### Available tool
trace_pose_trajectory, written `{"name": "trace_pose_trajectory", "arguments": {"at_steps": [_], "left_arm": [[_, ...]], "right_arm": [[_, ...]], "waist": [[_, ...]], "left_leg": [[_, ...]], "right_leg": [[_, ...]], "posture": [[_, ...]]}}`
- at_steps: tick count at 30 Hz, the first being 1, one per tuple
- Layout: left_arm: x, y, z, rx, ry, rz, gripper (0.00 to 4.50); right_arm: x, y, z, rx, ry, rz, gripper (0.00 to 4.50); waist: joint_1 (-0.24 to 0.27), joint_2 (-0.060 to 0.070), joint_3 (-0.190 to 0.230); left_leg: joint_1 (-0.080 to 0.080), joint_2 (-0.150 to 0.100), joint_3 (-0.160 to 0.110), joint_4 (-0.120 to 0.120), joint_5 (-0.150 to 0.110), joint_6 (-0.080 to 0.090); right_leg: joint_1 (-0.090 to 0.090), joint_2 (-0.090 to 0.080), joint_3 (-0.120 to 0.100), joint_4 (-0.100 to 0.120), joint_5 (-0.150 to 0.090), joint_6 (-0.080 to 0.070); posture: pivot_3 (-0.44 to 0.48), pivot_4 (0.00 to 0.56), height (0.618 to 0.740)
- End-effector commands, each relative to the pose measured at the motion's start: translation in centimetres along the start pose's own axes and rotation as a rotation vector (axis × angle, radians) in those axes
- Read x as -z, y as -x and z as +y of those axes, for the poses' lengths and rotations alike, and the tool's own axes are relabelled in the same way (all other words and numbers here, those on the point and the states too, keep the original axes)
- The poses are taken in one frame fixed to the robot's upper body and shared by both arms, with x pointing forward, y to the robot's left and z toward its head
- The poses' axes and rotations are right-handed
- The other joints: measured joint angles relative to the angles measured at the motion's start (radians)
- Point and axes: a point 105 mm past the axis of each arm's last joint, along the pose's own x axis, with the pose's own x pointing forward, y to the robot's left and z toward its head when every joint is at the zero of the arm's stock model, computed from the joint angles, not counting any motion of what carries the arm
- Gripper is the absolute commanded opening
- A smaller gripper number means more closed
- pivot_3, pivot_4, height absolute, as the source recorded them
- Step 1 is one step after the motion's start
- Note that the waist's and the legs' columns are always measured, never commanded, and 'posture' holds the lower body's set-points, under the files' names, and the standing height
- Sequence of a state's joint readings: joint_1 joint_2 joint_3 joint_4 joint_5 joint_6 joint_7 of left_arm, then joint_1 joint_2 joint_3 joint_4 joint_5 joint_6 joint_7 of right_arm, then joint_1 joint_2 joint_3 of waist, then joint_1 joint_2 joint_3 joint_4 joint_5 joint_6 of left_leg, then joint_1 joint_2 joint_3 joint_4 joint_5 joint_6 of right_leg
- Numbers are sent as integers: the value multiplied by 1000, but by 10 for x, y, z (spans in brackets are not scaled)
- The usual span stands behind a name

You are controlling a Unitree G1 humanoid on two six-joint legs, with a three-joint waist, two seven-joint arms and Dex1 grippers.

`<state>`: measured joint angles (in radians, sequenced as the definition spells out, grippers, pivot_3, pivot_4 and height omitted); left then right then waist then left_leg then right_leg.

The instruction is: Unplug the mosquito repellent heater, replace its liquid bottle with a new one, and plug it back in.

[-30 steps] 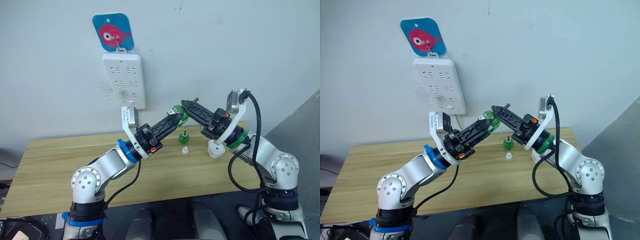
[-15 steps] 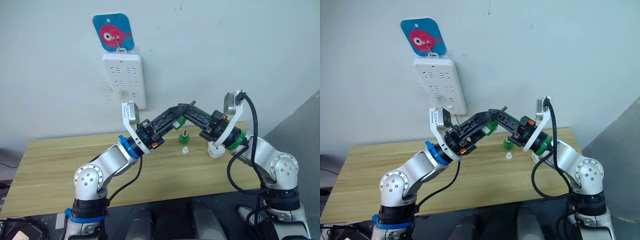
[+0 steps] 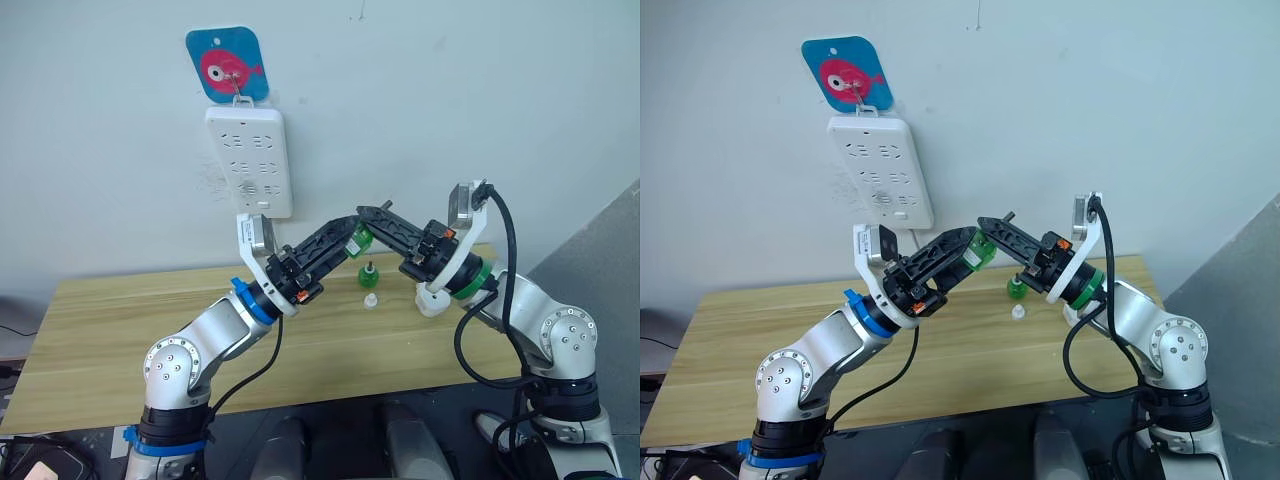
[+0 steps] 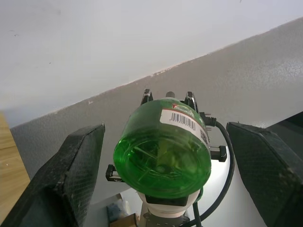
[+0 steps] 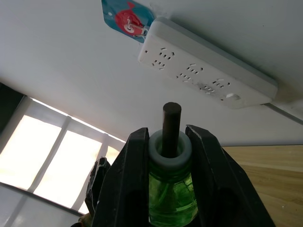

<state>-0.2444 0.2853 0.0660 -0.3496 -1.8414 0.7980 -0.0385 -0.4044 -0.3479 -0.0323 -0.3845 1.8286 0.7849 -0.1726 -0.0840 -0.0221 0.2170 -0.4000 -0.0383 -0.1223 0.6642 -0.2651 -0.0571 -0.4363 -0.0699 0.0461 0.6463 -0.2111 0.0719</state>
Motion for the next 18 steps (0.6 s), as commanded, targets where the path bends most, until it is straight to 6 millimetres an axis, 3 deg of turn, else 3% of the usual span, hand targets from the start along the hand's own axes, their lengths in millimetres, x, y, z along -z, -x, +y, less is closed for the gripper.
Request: {"name": "trace_pose_trajectory", "arguments": {"at_steps": [1, 5, 12, 15, 18], "left_arm": [[2, -4, -13, 70, -8, 15, 3427], [6, -8, -12, 80, 2, 37, 2349], [9, -7, -10, 74, -13, 60, 2344], [5, -8, -9, 68, -40, 35, 2344], [-2, -6, -7, 56, -95, 32, 2344]], "right_arm": [[0, -1, 17, -74, 8, 2, 816], [4, -2, 19, -85, 4, 15, 816], [8, 0, 26, -114, -15, 37, 816], [3, 2, 23, -95, 4, 21, 1834], [-15, 12, 6, 4, 82, -10, 2912]], "waist": [[0, 0, 0], [0, 0, 0], [0, 0, 0], [0, 0, 0], [1, 0, 0]], "left_leg": [[0, 0, 0, 0, 0, 0], [0, 0, 0, 0, 0, 0], [0, 0, 0, 0, 0, 0], [0, 0, 0, 0, 0, 0], [0, 0, 0, 0, 0, 0]], "right_leg": [[0, 0, 0, 0, 0, 0], [0, 0, 0, 0, 0, 0], [0, 0, 0, 0, 0, 0], [0, 0, 0, 0, 0, 0], [0, 0, 0, 0, 0, 0]], "posture": [[-120, 184, 740], [-123, 182, 740], [-127, 182, 740], [-126, 183, 740], [-121, 187, 740]]}}
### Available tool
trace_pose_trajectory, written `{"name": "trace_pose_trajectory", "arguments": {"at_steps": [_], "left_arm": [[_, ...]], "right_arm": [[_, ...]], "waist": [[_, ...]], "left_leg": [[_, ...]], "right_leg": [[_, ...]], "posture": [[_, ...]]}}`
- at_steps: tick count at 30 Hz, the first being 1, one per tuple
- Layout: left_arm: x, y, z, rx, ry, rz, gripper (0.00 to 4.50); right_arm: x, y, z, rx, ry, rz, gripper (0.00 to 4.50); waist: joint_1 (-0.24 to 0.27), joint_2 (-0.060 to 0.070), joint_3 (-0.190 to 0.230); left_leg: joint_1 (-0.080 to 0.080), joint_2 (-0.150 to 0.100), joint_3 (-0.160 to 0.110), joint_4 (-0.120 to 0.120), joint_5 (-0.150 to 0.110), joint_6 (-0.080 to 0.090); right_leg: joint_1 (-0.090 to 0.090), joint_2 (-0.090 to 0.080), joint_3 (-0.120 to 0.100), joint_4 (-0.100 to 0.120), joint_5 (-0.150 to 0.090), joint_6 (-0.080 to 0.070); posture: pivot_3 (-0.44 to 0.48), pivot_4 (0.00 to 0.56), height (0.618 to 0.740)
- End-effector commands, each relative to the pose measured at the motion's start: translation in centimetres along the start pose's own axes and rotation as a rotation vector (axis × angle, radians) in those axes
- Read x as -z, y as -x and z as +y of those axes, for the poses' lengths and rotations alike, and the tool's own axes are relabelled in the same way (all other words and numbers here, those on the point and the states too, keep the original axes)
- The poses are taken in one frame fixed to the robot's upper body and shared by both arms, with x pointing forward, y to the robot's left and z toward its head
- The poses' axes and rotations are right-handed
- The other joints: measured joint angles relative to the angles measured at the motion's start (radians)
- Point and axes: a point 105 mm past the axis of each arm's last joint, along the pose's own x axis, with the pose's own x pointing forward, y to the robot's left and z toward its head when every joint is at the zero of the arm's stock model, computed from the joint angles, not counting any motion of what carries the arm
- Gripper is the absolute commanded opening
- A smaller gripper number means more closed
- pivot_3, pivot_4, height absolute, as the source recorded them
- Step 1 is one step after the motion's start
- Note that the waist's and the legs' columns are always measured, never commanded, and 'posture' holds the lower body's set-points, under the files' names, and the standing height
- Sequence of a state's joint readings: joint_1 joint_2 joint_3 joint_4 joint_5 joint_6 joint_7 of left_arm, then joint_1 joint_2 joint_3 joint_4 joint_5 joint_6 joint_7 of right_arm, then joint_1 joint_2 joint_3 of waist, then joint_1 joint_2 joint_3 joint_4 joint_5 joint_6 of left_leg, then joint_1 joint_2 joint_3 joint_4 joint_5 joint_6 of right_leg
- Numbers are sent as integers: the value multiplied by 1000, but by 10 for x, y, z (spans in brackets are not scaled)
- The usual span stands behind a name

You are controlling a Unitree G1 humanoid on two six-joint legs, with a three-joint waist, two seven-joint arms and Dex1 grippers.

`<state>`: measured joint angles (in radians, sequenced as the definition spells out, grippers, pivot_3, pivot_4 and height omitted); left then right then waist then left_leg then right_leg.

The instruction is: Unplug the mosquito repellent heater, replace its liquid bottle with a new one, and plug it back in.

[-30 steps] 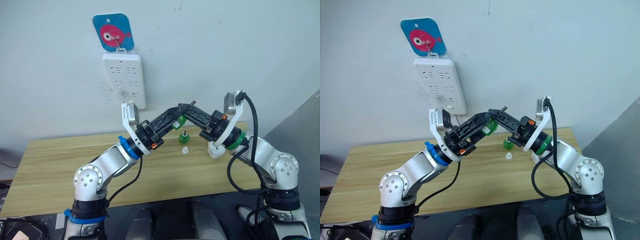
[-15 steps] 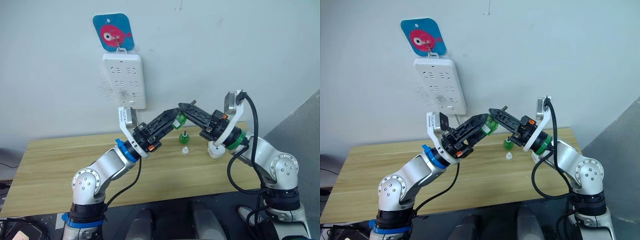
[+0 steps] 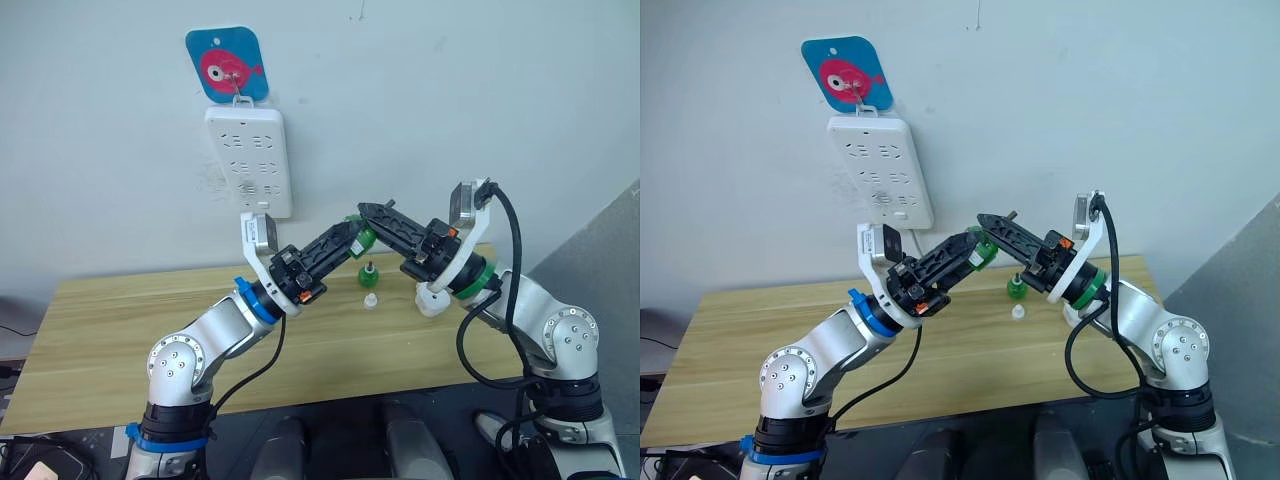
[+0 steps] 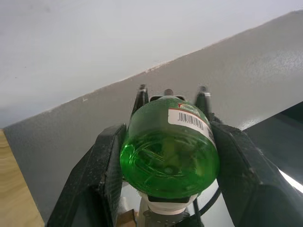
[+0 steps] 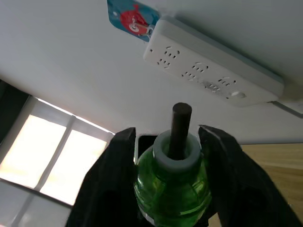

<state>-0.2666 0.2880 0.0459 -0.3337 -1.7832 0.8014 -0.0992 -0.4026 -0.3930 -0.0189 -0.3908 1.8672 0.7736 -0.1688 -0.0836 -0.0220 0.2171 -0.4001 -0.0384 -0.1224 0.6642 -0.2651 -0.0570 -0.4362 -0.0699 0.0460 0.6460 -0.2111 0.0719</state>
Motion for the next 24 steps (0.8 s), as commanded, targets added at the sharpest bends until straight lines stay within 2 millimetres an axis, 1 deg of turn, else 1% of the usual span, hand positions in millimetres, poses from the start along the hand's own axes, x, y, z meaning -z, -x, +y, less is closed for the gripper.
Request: {"name": "trace_pose_trajectory", "arguments": {"at_steps": [1, 3, 5, 6, 7, 8, 9, 11, 14, 15, 16, 17, 18, 19, 21, 22, 24], "left_arm": [[-5, -1, -7, 28, -89, 19, 2344], [-8, 1, -7, 17, -173, 49, 2344], [-7, 3, -5, -4, -328, 125, 2344], [-10, 3, 0, -37, -399, 132, 2344], [-9, 5, 5, -55, -526, 171, 2344], [-10, 6, 8, -70, -614, 191, 2344], [-10, 7, 10, -70, -707, 220, 2344], [-5, 11, 13, -39, -843, 294, 2344], [9, 26, 24, 37, -1084, 443, 2344], [11, 31, 28, 44, -1112, 467, 2344], [14, 37, 30, 80, -1179, 497, 2344], [19, 43, 32, 126, -1230, 545, 2344], [20, 48, 33, 146, -1265, 555, 2344], [19, 51, 35, 157, -1292, 555, 2344], [17, 59, 40, 174, -1349, 558, 2344], [18, 66, 43, 202, -1389, 585, 2344], [20, 76, 50, 204, -1395, 610, 2344]], "right_arm": [[-22, 14, -2, 47, 107, -39, 3154], [-37, 29, -18, 158, 198, -40, 3845], [-52, 47, -37, 291, 283, -35, 4500], [-55, 55, -44, 349, 350, -3, 4500], [-58, 63, -51, 402, 397, 23, 4500], [-59, 70, -55, 445, 454, 66, 4500], [-57, 77, -61, 497, 535, 133, 4500], [-50, 89, -70, 569, 641, 248, 4500], [-37, 102, -87, 677, 776, 425, 4500], [-32, 104, -92, 700, 826, 475, 4500], [-27, 104, -95, 711, 870, 522, 4500], [-23, 103, -98, 723, 914, 564, 4500], [-18, 102, -102, 731, 936, 602, 4500], [-13, 104, -107, 762, 943, 652, 4500], [-7, 99, -118, 793, 882, 664, 4500], [-7, 95, -123, 809, 875, 660, 4500], [-10, 89, -134, 846, 898, 663, 4500]], "waist": [[0, 0, 0], [2, 0, 0], [3, 0, 0], [2, 0, 0], [2, 0, 0], [2, 0, 1], [2, 1, 1], [2, 3, 2], [0, 3, 2], [-1, 3, 2], [-1, 3, 3], [0, 3, 4], [0, 3, 4], [-1, 3, 6], [0, 1, 11], [0, -1, 12], [0, 0, 16]], "left_leg": [[0, 0, 0, 0, 0, 0], [0, 0, 0, 0, 0, 0], [0, -1, 0, 0, 0, 0], [0, 0, 0, 0, 0, 1], [1, 0, 1, -1, 0, 1], [1, 0, 1, -1, 0, 1], [1, 0, 1, -1, -1, 1], [1, 0, 2, -2, -1, 2], [1, 1, 3, -2, -1, 2], [1, 1, 3, -2, -1, 3], [2, 2, 4, -2, -2, 3], [2, 2, 4, -2, -2, 3], [2, 2, 4, -2, -2, 3], [2, 2, 4, -2, -2, 3], [1, 2, 5, -2, -2, 3], [2, 2, 5, -2, -2, 3], [1, 2, 5, -2, -2, 3]], "right_leg": [[0, 0, 0, 0, 0, 0], [1, 0, 0, 0, 0, 0], [1, 0, 0, -1, 0, 0], [1, 1, 0, -1, 0, 0], [1, 1, 0, -1, 0, 0], [1, 1, 0, -1, -1, 0], [1, 1, 0, -1, -1, 0], [1, 1, 2, -2, -1, 0], [1, 1, 2, -2, -1, 0], [1, 1, 2, -2, -1, 0], [1, 1, 2, -2, -2, -1], [1, 1, 2, -2, -2, -1], [1, 1, 2, -2, -2, -1], [1, 1, 2, -2, -2, -1], [1, 0, 2, -2, -2, -1], [1, 0, 2, -2, -2, -1], [1, 0, 2, -3, -2, -1]], "posture": [[-121, 187, 740], [-117, 192, 740], [-115, 200, 740], [-115, 200, 740], [-115, 200, 740], [-116, 214, 740], [-116, 214, 740], [-117, 221, 740], [-119, 233, 740], [-123, 246, 740], [-125, 252, 740], [-128, 254, 740], [-133, 257, 740], [-138, 260, 740], [-137, 270, 740], [-140, 274, 740], [-140, 274, 740]]}}
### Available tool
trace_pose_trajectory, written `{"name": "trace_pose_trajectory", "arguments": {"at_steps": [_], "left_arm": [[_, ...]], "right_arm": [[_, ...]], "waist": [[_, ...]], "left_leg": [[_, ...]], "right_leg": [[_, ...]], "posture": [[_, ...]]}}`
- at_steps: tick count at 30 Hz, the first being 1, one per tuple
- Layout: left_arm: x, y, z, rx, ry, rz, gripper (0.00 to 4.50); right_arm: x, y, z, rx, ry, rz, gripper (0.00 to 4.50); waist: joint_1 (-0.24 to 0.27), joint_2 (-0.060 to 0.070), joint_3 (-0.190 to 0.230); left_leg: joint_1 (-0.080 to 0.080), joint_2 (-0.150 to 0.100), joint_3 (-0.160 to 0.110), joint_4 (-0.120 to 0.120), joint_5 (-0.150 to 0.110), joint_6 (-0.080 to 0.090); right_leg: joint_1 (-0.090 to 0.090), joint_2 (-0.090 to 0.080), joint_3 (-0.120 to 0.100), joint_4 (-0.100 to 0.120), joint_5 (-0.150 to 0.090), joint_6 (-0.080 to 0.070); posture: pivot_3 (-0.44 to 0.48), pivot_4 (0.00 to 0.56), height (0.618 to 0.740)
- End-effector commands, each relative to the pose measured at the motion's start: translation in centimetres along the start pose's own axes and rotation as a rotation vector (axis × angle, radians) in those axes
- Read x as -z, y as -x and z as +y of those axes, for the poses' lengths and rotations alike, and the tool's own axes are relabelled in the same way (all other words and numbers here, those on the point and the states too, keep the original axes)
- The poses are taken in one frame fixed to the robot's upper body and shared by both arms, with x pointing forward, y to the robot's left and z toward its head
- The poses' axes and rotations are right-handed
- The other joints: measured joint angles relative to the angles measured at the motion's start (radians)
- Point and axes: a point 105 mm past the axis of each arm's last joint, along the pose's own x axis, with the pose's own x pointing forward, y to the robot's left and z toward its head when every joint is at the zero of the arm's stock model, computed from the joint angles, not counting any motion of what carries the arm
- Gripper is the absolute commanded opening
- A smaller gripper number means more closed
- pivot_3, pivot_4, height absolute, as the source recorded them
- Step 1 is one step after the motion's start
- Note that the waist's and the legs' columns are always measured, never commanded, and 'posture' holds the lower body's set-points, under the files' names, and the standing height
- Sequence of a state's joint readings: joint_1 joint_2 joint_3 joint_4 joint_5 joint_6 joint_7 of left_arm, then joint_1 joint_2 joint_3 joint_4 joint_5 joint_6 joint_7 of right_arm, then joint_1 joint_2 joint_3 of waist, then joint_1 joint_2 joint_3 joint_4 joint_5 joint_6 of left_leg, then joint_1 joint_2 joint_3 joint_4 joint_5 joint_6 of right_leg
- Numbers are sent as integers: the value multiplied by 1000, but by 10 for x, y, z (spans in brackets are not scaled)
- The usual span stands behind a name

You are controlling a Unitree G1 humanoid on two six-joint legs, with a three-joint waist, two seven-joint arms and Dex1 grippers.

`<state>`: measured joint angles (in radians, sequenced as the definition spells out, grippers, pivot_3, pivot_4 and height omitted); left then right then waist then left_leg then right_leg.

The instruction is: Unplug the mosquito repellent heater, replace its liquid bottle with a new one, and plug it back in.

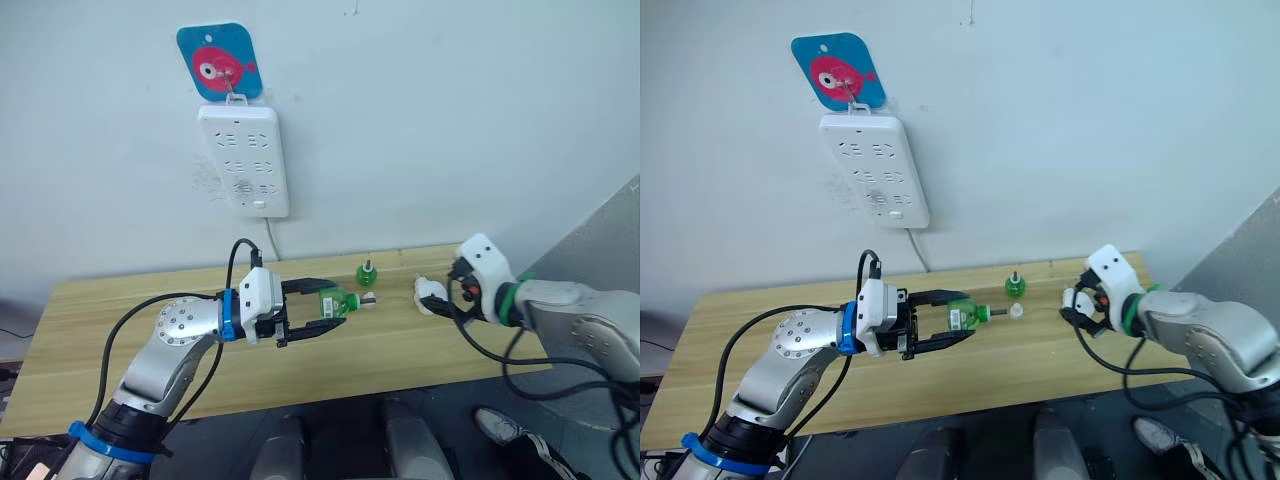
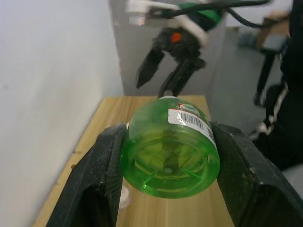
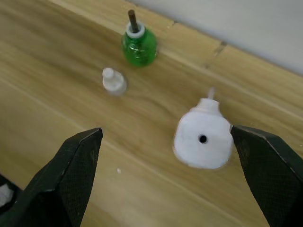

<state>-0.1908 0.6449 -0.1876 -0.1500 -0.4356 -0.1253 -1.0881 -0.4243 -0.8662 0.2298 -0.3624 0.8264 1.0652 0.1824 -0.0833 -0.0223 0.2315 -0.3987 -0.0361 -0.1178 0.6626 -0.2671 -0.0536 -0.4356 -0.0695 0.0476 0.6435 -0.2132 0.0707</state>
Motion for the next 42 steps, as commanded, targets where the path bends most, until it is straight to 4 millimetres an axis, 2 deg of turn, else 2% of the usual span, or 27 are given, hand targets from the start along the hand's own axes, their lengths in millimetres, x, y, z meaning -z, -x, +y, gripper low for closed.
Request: {"name": "trace_pose_trajectory", "arguments": {"at_steps": [1, 4, 9, 12, 28, 42], "left_arm": [[5, 11, -7, 35, -91, 8, 2344], [12, 15, -17, 80, -104, 22, 2344], [12, 15, -17, 70, -106, 29, 2344], [11, 14, -19, 70, -101, 31, 2344], [7, 7, -21, 69, -101, 30, 2344], [8, 7, -20, 38, -93, 45, 2344]], "right_arm": [[-2, -11, -16, 100, 38, 29, 4500], [3, -25, -26, 148, 48, 63, 4500], [-2, -37, -40, 197, 19, 74, 4500], [0, -42, -41, 177, -13, 101, 4500], [21, -56, -51, 109, -66, 274, 4500], [21, -63, -55, 76, -13, 332, 4500]], "waist": [[0, 0, 4], [1, 0, 10], [-1, 1, 14], [-5, 1, 16], [-6, 1, 31], [-6, 1, 35]], "left_leg": [[0, 0, 0, 0, 0, 0], [-1, -1, 0, 0, -1, 1], [-1, -1, -1, 0, -1, 1], [-1, -1, -1, 0, -1, 1], [-1, -1, -2, 0, -1, 1], [-1, -1, -2, 0, -1, 1]], "right_leg": [[0, 0, 0, 0, 0, 0], [-1, -1, 0, 0, 0, 0], [-1, -1, -1, 1, 0, 0], [-2, -1, -1, 1, 0, 0], [-2, -1, -1, 2, 0, 0], [-2, -1, -2, 2, 0, 0]], "posture": [[-140, 280, 740], [-138, 281, 740], [-131, 286, 740], [-128, 288, 740], [-120, 296, 740], [-110, 296, 740]]}}
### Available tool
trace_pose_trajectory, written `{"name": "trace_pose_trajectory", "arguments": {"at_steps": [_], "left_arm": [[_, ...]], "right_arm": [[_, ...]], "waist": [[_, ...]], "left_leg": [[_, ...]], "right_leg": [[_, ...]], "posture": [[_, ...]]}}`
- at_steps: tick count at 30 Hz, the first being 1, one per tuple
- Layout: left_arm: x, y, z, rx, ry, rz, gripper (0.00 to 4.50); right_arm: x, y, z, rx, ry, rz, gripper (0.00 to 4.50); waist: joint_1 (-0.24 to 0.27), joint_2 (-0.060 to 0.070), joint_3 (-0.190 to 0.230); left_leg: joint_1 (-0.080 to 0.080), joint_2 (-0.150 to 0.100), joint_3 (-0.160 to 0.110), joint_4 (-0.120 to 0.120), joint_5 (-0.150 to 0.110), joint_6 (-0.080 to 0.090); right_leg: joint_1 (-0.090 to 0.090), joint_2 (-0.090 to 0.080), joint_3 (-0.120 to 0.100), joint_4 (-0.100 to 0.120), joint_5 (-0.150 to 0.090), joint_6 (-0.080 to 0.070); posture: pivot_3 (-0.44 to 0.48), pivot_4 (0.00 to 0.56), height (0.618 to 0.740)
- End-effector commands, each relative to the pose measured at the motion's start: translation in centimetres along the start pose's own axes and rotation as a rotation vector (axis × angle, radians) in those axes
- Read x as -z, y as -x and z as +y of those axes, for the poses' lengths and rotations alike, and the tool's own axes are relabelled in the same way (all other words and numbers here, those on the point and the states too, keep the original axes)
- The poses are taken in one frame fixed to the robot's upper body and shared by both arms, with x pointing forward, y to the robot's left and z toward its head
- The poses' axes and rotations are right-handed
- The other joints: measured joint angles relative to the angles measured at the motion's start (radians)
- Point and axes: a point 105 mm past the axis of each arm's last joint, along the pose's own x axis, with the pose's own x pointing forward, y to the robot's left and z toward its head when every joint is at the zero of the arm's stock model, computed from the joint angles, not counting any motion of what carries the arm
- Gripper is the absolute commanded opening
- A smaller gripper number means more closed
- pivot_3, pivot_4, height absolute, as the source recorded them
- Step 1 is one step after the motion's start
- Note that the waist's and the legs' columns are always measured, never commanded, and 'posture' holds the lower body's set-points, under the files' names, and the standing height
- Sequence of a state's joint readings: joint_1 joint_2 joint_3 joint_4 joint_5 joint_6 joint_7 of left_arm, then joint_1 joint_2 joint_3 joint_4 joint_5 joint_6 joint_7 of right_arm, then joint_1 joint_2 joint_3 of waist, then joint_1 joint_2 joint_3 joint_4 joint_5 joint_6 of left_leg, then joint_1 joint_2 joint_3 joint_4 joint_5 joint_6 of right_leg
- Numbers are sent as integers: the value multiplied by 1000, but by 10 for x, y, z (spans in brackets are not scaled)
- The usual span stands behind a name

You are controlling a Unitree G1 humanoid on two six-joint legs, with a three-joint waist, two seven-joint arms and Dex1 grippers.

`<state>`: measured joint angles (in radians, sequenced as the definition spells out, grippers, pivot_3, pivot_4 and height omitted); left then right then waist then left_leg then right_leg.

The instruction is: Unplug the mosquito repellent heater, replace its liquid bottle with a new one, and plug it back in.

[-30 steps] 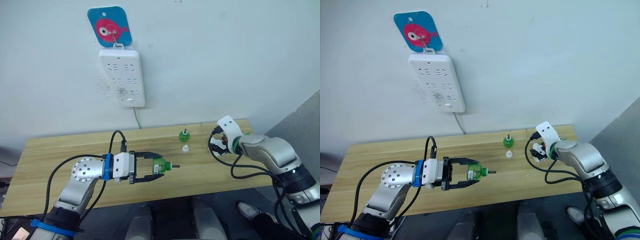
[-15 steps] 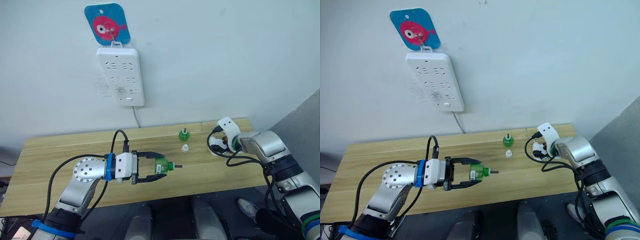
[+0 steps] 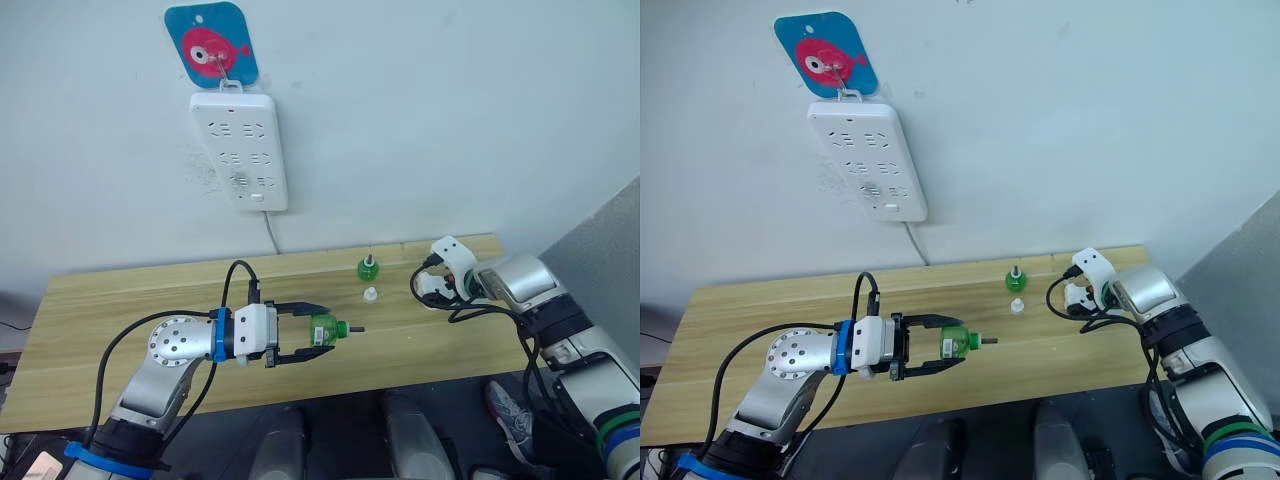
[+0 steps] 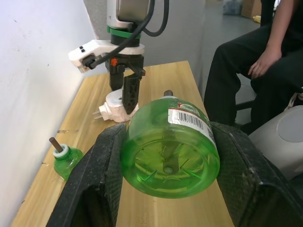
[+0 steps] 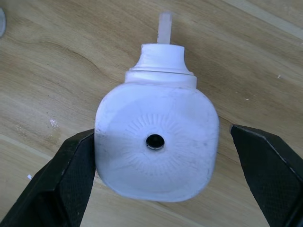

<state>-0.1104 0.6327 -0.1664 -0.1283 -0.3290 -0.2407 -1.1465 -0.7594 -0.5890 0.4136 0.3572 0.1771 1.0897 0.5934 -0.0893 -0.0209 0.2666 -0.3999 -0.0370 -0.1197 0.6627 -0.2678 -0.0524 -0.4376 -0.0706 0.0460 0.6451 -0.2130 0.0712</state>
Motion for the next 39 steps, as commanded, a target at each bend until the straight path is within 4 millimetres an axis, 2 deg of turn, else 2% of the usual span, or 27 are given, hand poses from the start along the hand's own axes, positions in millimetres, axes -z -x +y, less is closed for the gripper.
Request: {"name": "trace_pose_trajectory", "arguments": {"at_steps": [1, 9, 14, 18, 21, 24, 28, 30, 35, 39], "left_arm": [[-8, -1, 0, -6, -33, -18, 2344], [-8, -3, 0, -10, -36, -22, 2344], [-8, -2, 0, -14, -36, -21, 2344], [-8, 0, 1, -17, -30, -13, 2344], [-9, 3, 3, -20, 8, 9, 2344], [-9, 8, 5, -40, 113, 37, 2344], [-18, 13, 7, -92, 334, 25, 2344], [-21, 14, 8, -101, 391, 20, 2344], [-34, 17, 17, -91, 556, -22, 2344], [-52, 20, 26, -73, 721, -107, 2344]], "right_arm": [[-8, 3, -1, 0, 18, -26, 4500], [-5, 1, 2, -4, 29, -31, 4500], [-4, 3, 2, -8, 7, -52, 2965], [1, 13, 4, -33, -50, -87, 2973], [2, 31, 6, -77, -127, -154, 2973], [2, 58, 13, -184, -230, -242, 2973], [13, 106, 51, -521, -336, -356, 2973], [14, 122, 66, -636, -334, -409, 2973], [11, 144, 84, -851, -373, -526, 2973], [-12, 155, 87, -990, -451, -652, 2973]], "waist": [[0, 0, 0], [0, 0, 1], [0, 0, 1], [1, 0, 1], [2, 0, 1], [2, 1, 2], [4, 1, 2], [4, 1, 2], [3, 0, 3], [2, -1, 4]], "left_leg": [[0, 0, 0, 0, 0, 0], [0, 0, 0, 0, 0, 0], [0, 0, 0, 0, 0, 0], [0, 0, 0, 0, 0, 0], [-1, 0, -1, 0, 0, 0], [-1, 0, -1, 0, 0, 0], [-1, 0, -3, 0, 0, 0], [-1, 0, -4, -1, 0, 0], [0, 0, -3, 0, 0, 0], [0, 0, -3, 0, 0, 0]], "right_leg": [[0, 0, 0, 0, 0, 0], [0, 0, 0, 0, 0, 0], [0, 0, 0, 0, 0, 0], [0, 0, 0, 0, 0, 0], [0, 0, -1, 0, 0, 0], [0, 0, 0, 0, 0, 0], [1, 1, -1, 0, -1, 2], [1, 1, -2, 0, -2, 2], [3, 1, -2, 0, -2, 3], [2, 1, -2, 1, -2, 3]], "posture": [[-110, 296, 740], [-109, 295, 740], [-110, 290, 740], [-112, 285, 740], [-112, 286, 740], [-114, 288, 740], [-110, 289, 740], [-105, 290, 740], [-103, 290, 740], [-94, 290, 740]]}}
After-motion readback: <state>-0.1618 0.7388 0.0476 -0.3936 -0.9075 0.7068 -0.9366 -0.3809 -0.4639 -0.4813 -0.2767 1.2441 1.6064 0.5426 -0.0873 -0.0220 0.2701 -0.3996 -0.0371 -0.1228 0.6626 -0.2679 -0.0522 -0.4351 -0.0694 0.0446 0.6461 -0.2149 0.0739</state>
